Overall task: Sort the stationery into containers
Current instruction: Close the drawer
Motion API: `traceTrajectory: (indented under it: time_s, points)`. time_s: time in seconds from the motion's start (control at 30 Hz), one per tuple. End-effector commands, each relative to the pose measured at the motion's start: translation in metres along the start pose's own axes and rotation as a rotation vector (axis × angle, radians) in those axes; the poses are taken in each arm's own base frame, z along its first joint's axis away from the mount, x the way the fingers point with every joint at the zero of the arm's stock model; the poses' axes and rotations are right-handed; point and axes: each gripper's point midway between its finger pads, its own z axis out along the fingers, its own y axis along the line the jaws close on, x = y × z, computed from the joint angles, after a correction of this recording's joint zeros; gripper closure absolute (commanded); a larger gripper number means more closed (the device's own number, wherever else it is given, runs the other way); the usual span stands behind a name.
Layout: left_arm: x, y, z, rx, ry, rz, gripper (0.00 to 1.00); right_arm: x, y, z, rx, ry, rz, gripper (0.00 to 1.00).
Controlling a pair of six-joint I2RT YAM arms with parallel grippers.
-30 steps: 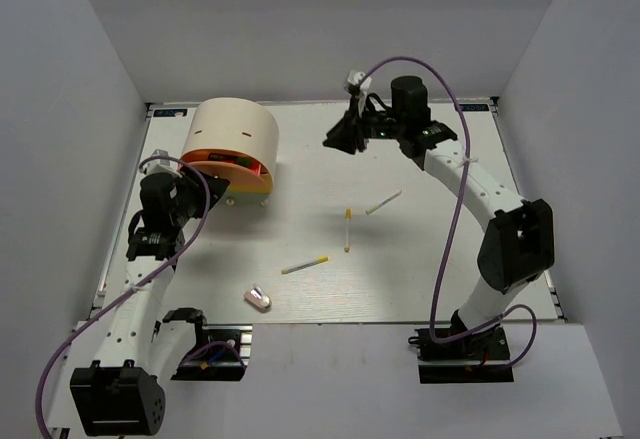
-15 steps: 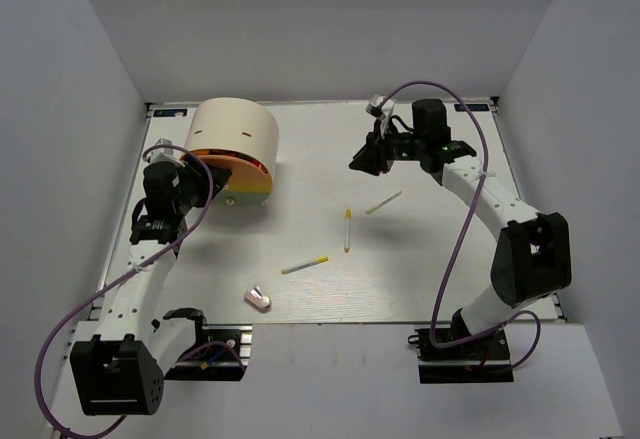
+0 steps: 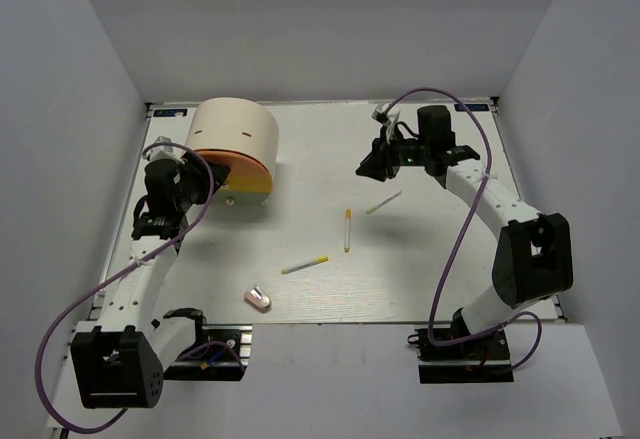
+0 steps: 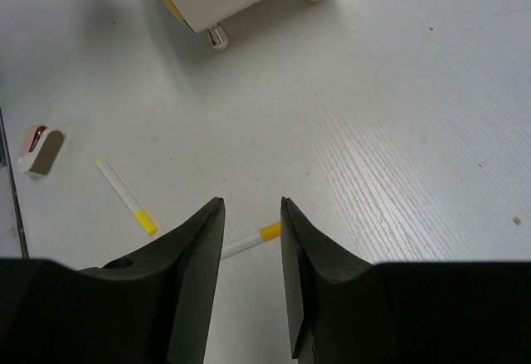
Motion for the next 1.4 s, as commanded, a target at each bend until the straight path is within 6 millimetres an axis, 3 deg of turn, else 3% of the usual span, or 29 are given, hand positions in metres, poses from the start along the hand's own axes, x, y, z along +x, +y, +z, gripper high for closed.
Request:
traceTrajectory:
  time_s: [0.0,0.43,0.6,0.67,0.87,1.13,1.27,1.37]
  points:
    - [-0.023,-0.015,0.0,0.036,-0.068,0.024,0.41,-0.01,0.005,-0.01,0.001,-0.027,-0.044,0.6]
    - [-0.024,-0.016,0.004,0.042,-0.075,0.025,0.41,0.002,0.001,-0.012,0.006,-0.006,-0.037,0.59]
    - [-0.015,-0.006,0.006,0.023,-0.055,0.021,0.41,0.005,0.001,-0.013,0.008,0.002,-0.039,0.44]
    - [-0.017,-0.014,0.0,0.055,-0.058,0.035,0.41,0.007,0.001,-0.013,0.007,0.005,-0.038,0.39]
    - [0.016,0.004,-0.013,0.072,0.001,0.066,0.39,0.013,-0.002,-0.016,0.021,0.011,-0.031,0.36]
    - [0.033,0.017,-0.012,0.071,0.046,0.14,0.36,0.021,0.001,-0.017,0.0,0.013,-0.02,0.58]
    - [0.032,0.022,-0.001,0.064,0.054,0.133,0.36,0.022,0.0,-0.018,-0.003,0.014,-0.02,0.74]
    - [0.033,0.022,0.005,0.072,0.059,0.134,0.36,0.023,0.001,-0.019,-0.007,0.017,-0.017,0.79]
